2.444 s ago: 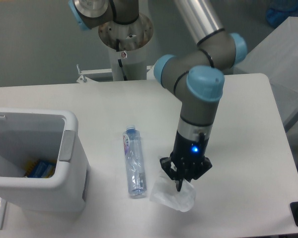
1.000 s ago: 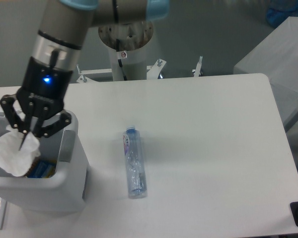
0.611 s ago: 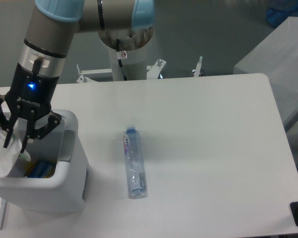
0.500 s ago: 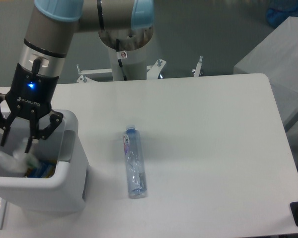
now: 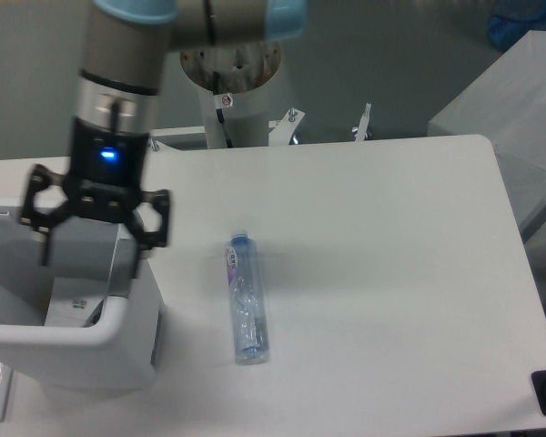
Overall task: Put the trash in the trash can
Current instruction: 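Move the gripper over the clear plastic bottle and lower it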
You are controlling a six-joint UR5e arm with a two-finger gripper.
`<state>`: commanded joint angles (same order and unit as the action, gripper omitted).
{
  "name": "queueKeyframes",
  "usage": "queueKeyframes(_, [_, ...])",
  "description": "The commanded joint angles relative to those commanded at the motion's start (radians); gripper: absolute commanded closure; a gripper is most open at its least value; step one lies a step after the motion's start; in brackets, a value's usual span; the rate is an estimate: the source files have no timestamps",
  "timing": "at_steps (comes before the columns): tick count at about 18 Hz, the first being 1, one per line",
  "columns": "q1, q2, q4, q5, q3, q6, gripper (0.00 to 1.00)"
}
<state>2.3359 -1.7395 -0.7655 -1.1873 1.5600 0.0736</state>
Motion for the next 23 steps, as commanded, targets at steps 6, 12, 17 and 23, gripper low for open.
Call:
queueKeyframes(6, [0.097,-0.023,-0.020,-0.075,0.086,-0.009,0.00])
queueKeyframes(12, [0.100,-0.141,-0.020,-0.187,0.108,-0.052,0.00])
queueKeyframes(17, [0.091,-0.239,-0.008,-0.207,0.104,-0.061,0.00])
queueKeyframes(23, [0.030,-0.324,-0.008,-0.278,0.097,-0.176,0.00])
